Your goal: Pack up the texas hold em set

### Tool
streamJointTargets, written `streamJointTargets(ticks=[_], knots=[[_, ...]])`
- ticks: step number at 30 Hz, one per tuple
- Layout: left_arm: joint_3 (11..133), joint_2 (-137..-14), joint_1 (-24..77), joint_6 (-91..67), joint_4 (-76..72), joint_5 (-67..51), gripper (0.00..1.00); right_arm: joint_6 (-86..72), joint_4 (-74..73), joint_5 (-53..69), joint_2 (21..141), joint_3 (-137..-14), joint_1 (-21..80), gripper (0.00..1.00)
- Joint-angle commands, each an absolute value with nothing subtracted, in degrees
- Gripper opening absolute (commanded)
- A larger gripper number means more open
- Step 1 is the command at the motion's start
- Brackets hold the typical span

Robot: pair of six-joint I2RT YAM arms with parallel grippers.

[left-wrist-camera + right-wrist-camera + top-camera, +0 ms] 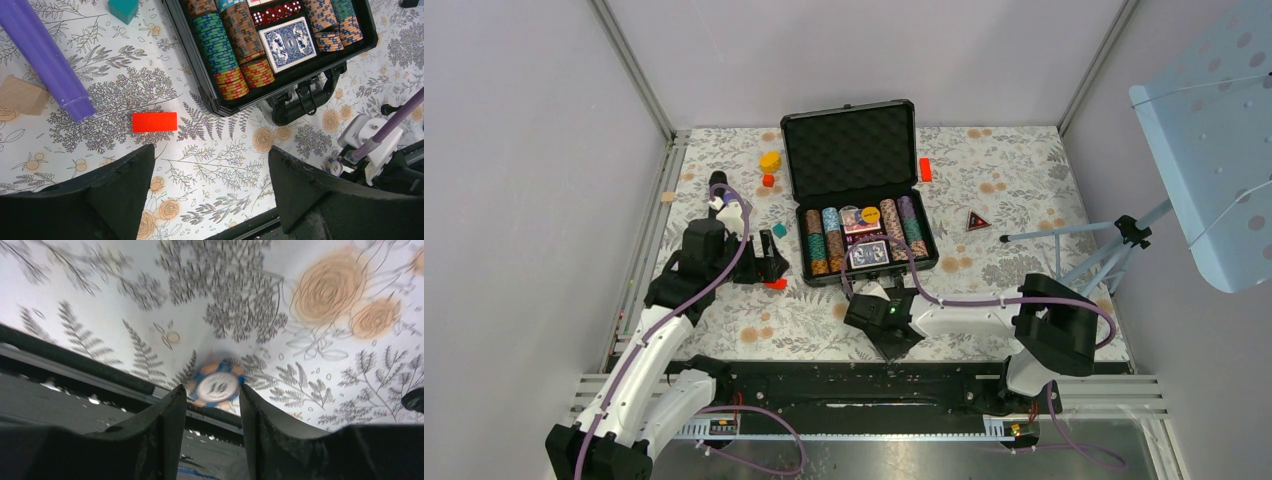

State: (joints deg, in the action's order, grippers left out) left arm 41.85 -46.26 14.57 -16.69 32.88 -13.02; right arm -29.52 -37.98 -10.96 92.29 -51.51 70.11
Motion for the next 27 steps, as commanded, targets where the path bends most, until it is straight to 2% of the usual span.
streamJointTargets(ticks=[1, 10, 12, 15, 16, 22, 27], knots=[[42.0, -46.3, 14.5, -16.1, 30.3, -13.5, 0.83, -30.4, -34.0, -16.5, 90.6, -54.5, 69.2, 0.49], [41.9, -46.3, 14.4, -16.1, 30.3, -13.5, 0.83, -30.7, -34.0, -17.5, 90.3, -54.7, 68.9, 0.49], [41.9, -46.3, 14.5, -16.0, 30.3, -13.5, 0.83, -30.6, -34.0, -17.9, 90.1, -54.2, 68.6, 0.55], [41.9, -46.4, 14.5, -16.0, 30.4, -13.6, 0.83, -29.7, -33.5, -17.8, 89.6, -53.0, 68.1, 0.75], [41.9, -46.3, 14.5, -16.1, 30.3, -13.5, 0.83, -28.8, -32.9, -17.3, 89.2, -52.3, 67.9, 0.78], [41.9, -46.3, 14.5, -16.0, 30.3, -13.4, 0.83, -23.0, -29.5, -13.6, 87.7, -49.2, 67.5, 0.86], [42.0, -46.3, 14.5, -16.0, 30.3, -13.4, 0.83, -21.6, -28.3, -9.5, 90.1, -49.1, 67.4, 0.87]])
